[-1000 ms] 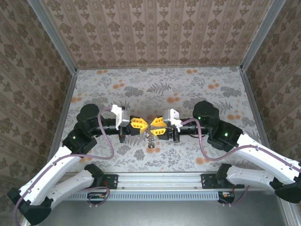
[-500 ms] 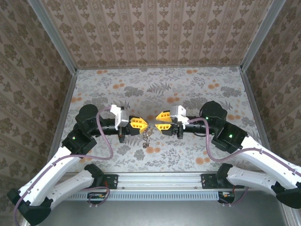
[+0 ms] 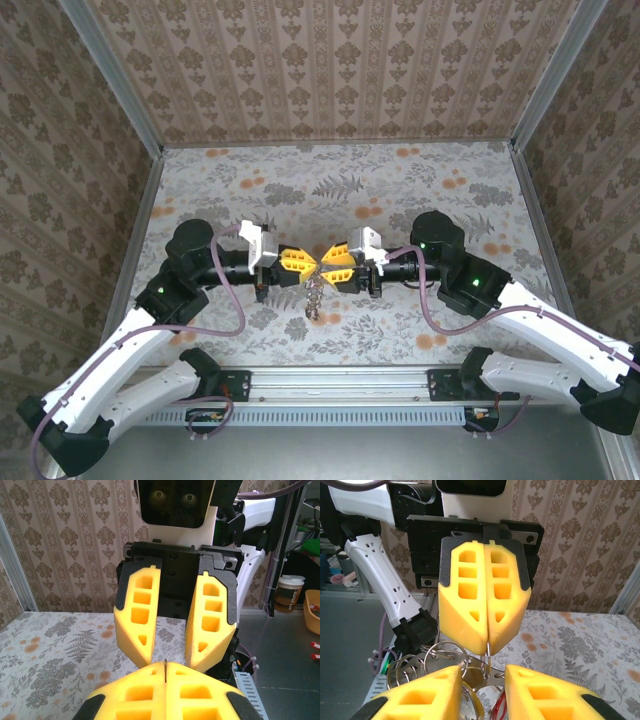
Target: Put the keys on the keyring
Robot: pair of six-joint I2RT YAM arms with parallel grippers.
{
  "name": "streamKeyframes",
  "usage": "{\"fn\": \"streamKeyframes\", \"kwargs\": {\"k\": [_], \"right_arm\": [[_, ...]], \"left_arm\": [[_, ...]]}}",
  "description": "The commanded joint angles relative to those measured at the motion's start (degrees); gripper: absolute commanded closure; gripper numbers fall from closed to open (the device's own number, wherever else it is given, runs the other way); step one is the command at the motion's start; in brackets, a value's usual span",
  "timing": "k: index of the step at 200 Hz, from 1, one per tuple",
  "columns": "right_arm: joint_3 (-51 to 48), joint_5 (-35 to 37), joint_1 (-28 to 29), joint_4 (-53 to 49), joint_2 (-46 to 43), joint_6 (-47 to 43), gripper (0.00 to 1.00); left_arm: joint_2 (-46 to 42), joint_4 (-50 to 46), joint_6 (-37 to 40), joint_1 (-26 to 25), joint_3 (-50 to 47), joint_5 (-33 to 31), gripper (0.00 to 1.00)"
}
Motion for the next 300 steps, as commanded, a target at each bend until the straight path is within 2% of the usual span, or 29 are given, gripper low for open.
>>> {"fn": "streamKeyframes", "kwargs": {"k": [1, 94, 114, 135, 151, 168, 189, 212, 228, 259, 300], "right_arm": [[1.4, -1.0, -0.2, 1.5, 0.4, 1.1, 0.71], [1.5, 0.4, -0.4, 2.9, 1.8, 0.8, 0.81], [1.6, 1.0, -0.4, 2.8, 1.7, 0.6, 0.87], [1.7, 3.2, -0.7, 1.9, 1.4, -0.4, 0.98], [3.5, 6.4, -1.1, -2.5, 1.2, -2.9, 1.0], [6.2, 10.2, -1.1, -8.0, 1.3, -6.7, 1.0], [10.5, 15.7, -1.1, -15.6, 2.8, -10.8, 1.0], [13.8, 20.1, -1.0, -20.7, 4.4, -12.5, 1.0], [16.1, 21.9, -0.8, -23.9, 5.9, -12.8, 1.0], [20.5, 26.2, 1.7, -31.0, 9.2, -14.4, 1.0], [24.8, 23.6, 3.2, -37.6, 12.4, -15.8, 1.0]], "left_arm": [[-0.1, 2.0, -0.2, -0.6, 2.1, 1.4, 1.0], [0.5, 7.0, -2.6, -0.7, 2.0, 3.9, 1.0], [0.6, 8.8, -3.7, -0.8, 1.9, 4.3, 1.0], [0.7, 7.2, -3.2, -0.9, 2.3, 3.6, 1.0], [0.6, 1.6, -0.7, -0.9, 3.6, 0.6, 1.0], [0.9, -10.6, 4.6, -1.2, 6.7, -6.0, 1.0], [1.6, -22.5, 9.3, -1.5, 10.9, -14.2, 0.81], [2.7, -29.9, 12.4, -2.4, 14.8, -22.2, 0.76], [3.9, -31.7, 13.5, -3.3, 16.7, -25.6, 0.76], [6.1, -29.0, 14.3, -5.2, 17.1, -26.6, 0.76], [9.5, -26.8, 16.4, -5.9, 17.6, -25.4, 0.76]]}}
